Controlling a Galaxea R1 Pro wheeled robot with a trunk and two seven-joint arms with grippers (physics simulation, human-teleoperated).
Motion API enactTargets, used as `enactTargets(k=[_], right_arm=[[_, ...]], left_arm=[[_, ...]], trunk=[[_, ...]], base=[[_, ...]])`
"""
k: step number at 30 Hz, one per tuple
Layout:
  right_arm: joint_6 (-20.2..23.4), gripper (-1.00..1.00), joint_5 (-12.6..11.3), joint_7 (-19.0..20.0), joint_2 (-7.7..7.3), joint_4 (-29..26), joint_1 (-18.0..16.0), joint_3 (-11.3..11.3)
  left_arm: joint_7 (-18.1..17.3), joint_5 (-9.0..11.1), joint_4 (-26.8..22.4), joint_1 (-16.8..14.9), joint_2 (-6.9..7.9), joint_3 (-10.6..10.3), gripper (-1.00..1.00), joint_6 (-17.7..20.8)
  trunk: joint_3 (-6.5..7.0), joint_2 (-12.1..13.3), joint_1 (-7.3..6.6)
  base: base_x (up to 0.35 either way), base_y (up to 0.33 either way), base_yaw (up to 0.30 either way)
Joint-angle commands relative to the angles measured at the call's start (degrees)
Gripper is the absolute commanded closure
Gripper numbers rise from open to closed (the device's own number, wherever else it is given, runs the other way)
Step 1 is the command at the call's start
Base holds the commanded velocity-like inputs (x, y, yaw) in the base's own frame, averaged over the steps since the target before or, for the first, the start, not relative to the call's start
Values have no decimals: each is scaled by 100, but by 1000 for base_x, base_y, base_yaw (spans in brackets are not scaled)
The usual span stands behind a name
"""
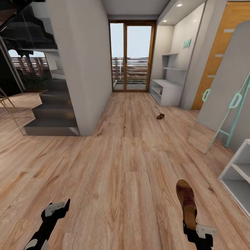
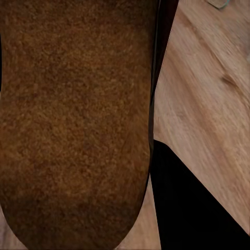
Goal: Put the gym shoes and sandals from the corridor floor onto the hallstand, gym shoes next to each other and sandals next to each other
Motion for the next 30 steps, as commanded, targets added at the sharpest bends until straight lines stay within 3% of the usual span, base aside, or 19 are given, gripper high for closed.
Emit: enactTargets(k=[1,30], right_arm=[[-18,100,-60,5,-2,2,-4,23],[-18,100,-60,5,-2,2,-3,23]], left_arm=[[-34,-58,4,-7,-8,48,-100,-24],[-17,-60,4,-8,-5,50,-100,-16]], trunk=[[-5,-2,2],[-5,-2,2]], base=[[338,0,0],[338,0,0]])
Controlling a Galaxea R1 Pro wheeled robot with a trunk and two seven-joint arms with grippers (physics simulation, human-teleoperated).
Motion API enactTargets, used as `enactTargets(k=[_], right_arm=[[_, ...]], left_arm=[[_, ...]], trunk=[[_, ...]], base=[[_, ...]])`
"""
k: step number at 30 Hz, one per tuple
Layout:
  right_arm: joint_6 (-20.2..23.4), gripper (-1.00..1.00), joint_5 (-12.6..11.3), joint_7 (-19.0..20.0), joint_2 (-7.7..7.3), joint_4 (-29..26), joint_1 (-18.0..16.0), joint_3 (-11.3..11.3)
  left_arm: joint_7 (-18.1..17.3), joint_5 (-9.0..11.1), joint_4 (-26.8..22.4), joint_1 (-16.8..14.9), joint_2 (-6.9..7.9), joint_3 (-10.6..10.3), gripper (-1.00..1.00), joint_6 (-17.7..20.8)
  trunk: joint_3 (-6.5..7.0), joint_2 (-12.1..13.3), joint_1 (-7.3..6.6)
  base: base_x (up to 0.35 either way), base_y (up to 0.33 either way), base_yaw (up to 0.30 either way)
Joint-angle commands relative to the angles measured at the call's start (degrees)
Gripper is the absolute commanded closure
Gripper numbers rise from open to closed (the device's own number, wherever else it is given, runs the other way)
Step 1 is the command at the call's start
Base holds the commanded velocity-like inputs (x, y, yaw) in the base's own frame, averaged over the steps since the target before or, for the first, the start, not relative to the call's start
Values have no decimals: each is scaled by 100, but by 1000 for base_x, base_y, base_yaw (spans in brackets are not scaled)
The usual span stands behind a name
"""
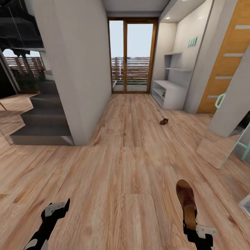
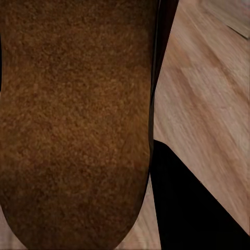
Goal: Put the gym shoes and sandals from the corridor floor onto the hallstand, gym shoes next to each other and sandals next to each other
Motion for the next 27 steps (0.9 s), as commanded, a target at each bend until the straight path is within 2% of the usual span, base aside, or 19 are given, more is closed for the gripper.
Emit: enactTargets(k=[1,27], right_arm=[[-18,100,-60,5,-2,2,-3,23],[-18,100,-60,5,-2,2,-7,23]], left_arm=[[-34,-58,4,-7,-5,47,-100,-24],[-33,-56,4,-7,-5,52,-100,-24]], trunk=[[-5,-2,2],[-5,-2,2]], base=[[338,0,0],[338,0,0]])
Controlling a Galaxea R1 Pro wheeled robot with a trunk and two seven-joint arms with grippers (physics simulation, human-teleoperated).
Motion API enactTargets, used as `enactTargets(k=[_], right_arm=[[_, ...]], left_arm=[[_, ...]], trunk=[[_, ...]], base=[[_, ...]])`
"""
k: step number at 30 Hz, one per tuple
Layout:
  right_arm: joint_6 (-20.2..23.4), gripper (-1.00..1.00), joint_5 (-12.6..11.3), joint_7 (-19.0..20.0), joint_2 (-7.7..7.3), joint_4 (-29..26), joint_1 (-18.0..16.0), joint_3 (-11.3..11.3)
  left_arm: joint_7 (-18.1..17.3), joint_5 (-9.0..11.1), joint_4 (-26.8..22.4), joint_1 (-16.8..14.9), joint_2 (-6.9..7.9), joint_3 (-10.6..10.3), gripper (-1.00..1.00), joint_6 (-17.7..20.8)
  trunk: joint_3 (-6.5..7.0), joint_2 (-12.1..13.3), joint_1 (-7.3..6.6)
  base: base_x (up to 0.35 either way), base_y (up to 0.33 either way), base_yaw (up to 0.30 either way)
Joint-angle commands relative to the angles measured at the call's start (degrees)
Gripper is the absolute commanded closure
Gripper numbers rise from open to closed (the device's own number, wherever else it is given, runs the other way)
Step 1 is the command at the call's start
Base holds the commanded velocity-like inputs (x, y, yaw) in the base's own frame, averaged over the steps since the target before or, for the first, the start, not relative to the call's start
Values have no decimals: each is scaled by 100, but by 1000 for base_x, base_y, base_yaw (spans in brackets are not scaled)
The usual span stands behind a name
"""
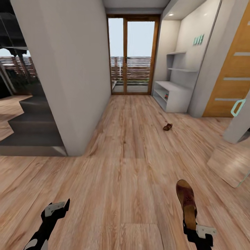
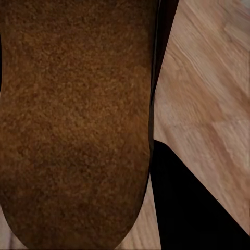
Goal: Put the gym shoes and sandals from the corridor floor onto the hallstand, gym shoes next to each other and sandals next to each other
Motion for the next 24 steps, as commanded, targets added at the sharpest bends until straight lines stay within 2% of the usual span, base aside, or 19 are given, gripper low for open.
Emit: enactTargets(k=[1,24], right_arm=[[-18,100,-61,5,-2,2,-4,23],[-18,100,-61,5,-2,2,0,23]], left_arm=[[-35,-58,4,-7,-5,49,-100,-24],[-35,-59,-5,-7,-5,51,-100,-33]], trunk=[[-5,-2,2],[-5,-2,2]], base=[[338,0,0],[338,0,0]])
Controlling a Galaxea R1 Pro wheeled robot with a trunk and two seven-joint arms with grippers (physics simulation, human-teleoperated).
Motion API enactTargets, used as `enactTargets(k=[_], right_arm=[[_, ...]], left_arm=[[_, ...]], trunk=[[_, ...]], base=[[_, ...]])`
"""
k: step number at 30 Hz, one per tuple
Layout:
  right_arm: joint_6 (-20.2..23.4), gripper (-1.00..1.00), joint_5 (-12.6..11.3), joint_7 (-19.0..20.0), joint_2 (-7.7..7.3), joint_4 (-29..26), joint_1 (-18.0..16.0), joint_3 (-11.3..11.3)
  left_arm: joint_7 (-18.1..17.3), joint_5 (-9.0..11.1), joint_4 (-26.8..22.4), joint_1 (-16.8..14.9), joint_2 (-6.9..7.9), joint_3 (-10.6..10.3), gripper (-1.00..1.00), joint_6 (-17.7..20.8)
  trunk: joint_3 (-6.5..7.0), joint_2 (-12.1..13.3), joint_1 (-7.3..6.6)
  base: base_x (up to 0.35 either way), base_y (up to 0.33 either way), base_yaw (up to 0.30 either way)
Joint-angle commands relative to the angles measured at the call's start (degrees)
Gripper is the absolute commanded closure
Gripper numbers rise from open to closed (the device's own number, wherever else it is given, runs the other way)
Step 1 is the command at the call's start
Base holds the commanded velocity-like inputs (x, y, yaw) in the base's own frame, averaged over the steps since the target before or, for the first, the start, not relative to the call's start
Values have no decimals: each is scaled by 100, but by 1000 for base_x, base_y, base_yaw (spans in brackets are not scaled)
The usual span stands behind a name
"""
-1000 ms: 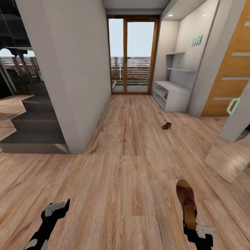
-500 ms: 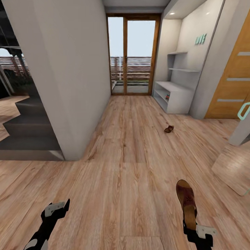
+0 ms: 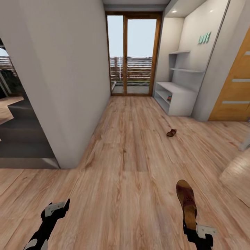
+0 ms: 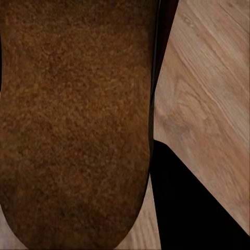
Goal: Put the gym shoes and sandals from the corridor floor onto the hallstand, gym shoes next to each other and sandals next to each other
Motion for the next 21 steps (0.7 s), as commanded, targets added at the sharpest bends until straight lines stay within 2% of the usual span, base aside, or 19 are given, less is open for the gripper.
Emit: enactTargets(k=[1,21], right_arm=[[-18,100,-61,5,-2,2,-4,23],[-18,100,-61,5,-2,2,-5,23]], left_arm=[[-35,-58,3,-7,-5,48,-100,-24],[-35,-63,3,-7,-5,46,-100,-16]], trunk=[[-5,-2,2],[-5,-2,2]], base=[[338,0,0],[338,0,0]])
